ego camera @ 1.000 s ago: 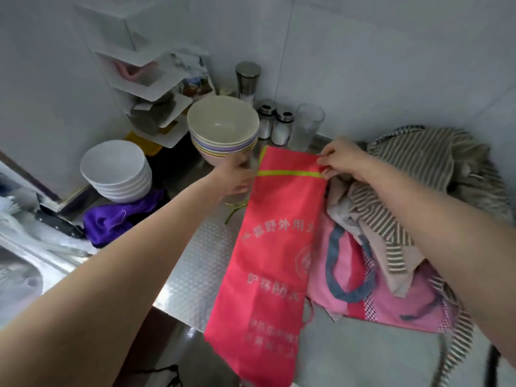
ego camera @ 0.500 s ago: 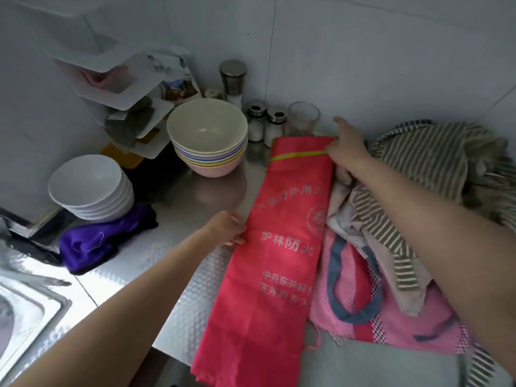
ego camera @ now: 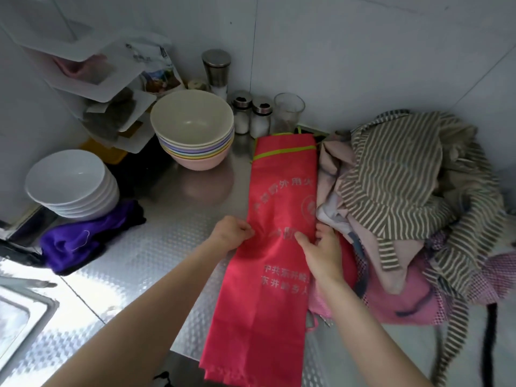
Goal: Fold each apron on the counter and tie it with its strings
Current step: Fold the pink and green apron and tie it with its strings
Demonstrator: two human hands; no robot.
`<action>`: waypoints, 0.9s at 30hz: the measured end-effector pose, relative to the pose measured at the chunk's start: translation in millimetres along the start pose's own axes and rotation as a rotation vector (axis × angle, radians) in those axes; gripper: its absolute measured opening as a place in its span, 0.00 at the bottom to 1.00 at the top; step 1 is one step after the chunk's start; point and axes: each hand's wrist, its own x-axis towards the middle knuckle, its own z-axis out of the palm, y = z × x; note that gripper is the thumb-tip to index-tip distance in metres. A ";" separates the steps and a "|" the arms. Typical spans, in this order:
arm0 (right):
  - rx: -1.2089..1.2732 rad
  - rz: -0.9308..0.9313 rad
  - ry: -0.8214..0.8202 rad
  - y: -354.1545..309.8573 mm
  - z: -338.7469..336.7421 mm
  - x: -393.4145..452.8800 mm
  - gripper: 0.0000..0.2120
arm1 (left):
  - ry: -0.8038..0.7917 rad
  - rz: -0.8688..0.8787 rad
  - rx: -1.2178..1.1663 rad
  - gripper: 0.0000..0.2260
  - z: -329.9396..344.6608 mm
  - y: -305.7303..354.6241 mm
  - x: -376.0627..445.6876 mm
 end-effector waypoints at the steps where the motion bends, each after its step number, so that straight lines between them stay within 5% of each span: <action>1: 0.036 0.033 0.017 -0.1 2.1 -0.6 0.19 | 0.020 0.002 0.035 0.07 2.6 2.6 -2.7; 6: 0.287 0.154 0.069 0.3 9.5 2.5 0.02 | 0.139 -0.029 0.069 0.10 6.9 7.7 -11.4; 8: 0.510 0.272 0.034 0.3 7.0 4.3 0.07 | 0.132 -0.021 -0.112 0.10 6.0 4.0 -12.1; 13: 0.723 0.431 -0.109 -1.8 0.5 10.4 0.06 | -0.058 -0.128 -0.613 0.11 -7.9 3.3 -21.5; 18: 0.752 0.448 -0.197 -2.5 -3.4 8.7 0.06 | -0.209 -0.264 -0.760 0.06 -20.6 4.3 -26.1; 21: 0.382 0.264 -0.106 -7.4 1.4 -0.8 0.08 | -0.069 -0.258 -0.718 0.01 -16.9 -4.1 -22.9; 24: -0.208 -0.075 0.042 -17.6 13.7 -21.8 0.23 | 0.272 -0.187 -0.457 0.11 -16.0 -23.0 -15.8; 27: -0.524 -0.327 -0.074 -31.7 40.0 -51.3 0.33 | 0.433 -0.132 -0.286 0.14 -27.7 -39.1 -22.9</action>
